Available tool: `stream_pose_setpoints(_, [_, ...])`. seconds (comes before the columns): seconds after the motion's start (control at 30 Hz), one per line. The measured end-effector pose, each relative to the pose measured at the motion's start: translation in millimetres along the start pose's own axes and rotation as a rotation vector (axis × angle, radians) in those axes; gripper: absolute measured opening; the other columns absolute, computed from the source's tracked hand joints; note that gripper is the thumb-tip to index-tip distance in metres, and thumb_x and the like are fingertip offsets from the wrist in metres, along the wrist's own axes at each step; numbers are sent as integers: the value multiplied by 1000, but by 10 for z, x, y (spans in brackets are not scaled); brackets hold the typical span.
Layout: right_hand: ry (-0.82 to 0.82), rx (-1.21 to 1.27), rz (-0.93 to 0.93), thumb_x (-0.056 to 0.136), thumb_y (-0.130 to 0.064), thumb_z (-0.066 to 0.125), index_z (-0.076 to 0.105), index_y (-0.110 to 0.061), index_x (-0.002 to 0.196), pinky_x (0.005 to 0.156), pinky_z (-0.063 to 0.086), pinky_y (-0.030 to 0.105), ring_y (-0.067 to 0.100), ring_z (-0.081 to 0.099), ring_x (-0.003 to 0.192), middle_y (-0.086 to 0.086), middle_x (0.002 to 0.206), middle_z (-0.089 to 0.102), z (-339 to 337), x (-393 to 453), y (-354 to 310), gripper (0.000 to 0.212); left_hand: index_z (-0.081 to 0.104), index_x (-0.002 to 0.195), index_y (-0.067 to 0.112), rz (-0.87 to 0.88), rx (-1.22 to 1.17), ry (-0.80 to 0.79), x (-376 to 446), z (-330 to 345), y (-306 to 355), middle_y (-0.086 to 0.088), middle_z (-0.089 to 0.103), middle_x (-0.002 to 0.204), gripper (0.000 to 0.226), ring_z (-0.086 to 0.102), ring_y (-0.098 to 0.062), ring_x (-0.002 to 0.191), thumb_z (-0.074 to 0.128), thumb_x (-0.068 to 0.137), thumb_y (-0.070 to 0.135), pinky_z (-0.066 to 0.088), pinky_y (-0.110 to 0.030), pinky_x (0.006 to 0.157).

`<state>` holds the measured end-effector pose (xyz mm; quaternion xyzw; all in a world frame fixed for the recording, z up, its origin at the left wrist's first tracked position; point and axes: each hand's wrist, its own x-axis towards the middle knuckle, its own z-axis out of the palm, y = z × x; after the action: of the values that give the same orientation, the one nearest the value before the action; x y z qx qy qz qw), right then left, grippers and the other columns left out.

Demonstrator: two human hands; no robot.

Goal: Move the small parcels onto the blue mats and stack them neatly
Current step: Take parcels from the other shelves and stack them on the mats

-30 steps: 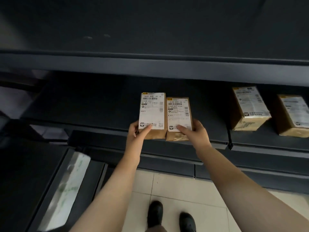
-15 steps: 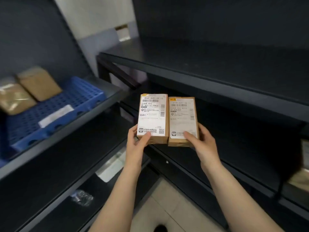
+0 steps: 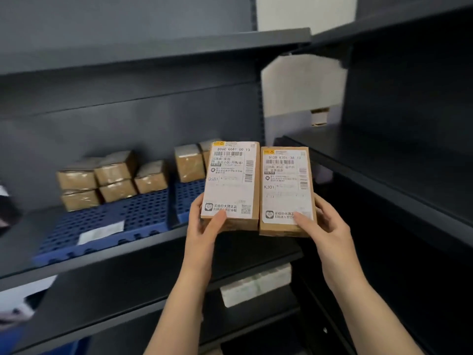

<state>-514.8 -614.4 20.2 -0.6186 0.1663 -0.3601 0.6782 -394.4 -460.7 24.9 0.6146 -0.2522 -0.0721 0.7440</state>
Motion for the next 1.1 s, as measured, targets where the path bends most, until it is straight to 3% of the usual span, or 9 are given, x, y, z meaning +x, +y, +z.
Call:
stream_pose_setpoints(0.1, [-62,2,1,81,-21,69,54,-42,117,79,47,20,3,59,105,-13,113,64,315,132,-44,44,46,120,37,4,-32,90,79,-234,93,8,59,120,53,54,-15,116,71,73,38,41,-48,104])
stream_pose_setpoints(0.23, [-138,19,18,80,-21,70,53,-37,123,80,46,19,3,60,105,-11,115,64,714,304,-37,49,50,112,41,16,-68,205,186,-550,170,12,61,115,46,54,-13,114,68,70,38,41,-45,104])
stream_pose_setpoints(0.3, [-166,43,55,80,-21,70,55,-35,124,89,47,27,8,61,106,-8,115,66,919,384,-8,48,51,111,39,21,-78,254,245,-696,196,10,62,114,50,55,-14,113,74,66,37,43,-42,102])
stream_pose_setpoints(0.4, [-207,90,129,81,-21,69,57,-31,125,99,47,38,12,63,107,-7,113,68,1240,500,55,47,53,111,36,37,-74,329,361,-935,210,8,62,114,50,57,-13,109,63,62,38,45,-39,97])
stream_pose_setpoints(0.57, [-293,103,182,84,-19,66,59,-25,124,85,50,28,11,66,102,-5,110,70,1794,698,156,41,56,108,32,68,-128,468,614,-1386,194,8,65,107,31,59,-10,103,62,81,19,48,-35,91])
stream_pose_setpoints(0.73, [-295,134,221,86,-19,65,57,-24,121,79,49,26,12,66,99,-3,108,70,2315,919,267,36,58,104,30,107,-181,597,873,-1859,217,15,68,91,25,65,1,82,57,86,12,49,-31,82])
stream_pose_setpoints(0.83, [-248,155,253,87,-20,64,58,-19,122,92,49,35,16,65,101,-1,108,70,2568,1065,337,35,55,117,22,135,-164,639,992,-2115,230,13,67,94,31,63,-1,83,57,88,13,49,-30,83])
stream_pose_setpoints(0.93, [-219,222,299,88,-21,62,56,-18,122,99,46,40,20,64,105,3,112,69,2825,1215,381,35,55,118,21,155,-133,652,1092,-2353,261,10,66,98,31,62,-6,90,57,88,13,47,-30,83])
stream_pose_setpoints(1.1, [-217,281,319,93,-17,56,53,-14,121,76,51,25,16,65,98,4,110,68,3295,1472,411,29,56,119,22,202,-59,654,1281,-2775,313,13,69,97,34,65,-3,88,59,87,14,49,-27,80])
